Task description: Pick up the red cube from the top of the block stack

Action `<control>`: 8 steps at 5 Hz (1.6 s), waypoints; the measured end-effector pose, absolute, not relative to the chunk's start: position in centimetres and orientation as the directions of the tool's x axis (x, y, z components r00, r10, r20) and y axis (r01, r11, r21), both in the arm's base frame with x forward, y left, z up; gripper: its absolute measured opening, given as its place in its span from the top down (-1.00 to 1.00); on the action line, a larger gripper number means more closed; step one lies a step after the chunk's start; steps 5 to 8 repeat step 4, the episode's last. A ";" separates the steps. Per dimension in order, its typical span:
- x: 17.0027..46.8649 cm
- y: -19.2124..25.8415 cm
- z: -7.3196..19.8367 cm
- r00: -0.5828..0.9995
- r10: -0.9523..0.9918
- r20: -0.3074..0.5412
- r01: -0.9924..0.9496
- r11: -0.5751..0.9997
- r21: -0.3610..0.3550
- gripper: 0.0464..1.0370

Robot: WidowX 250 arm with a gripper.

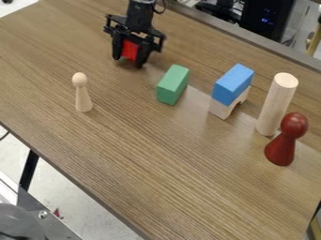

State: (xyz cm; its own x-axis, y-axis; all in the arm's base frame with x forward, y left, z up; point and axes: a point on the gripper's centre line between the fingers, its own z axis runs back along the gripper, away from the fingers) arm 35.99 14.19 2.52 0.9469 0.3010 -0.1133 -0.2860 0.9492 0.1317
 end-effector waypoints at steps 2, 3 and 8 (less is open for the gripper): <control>36.2 14.4 2.6 0.945 0.316 -0.089 -0.304 0.944 0.129 -0.92; 35.5 14.0 4.5 0.942 0.321 -0.095 -0.302 0.937 0.175 -0.92; 34.8 12.8 9.7 0.924 0.383 0.008 -0.379 0.909 0.176 -0.92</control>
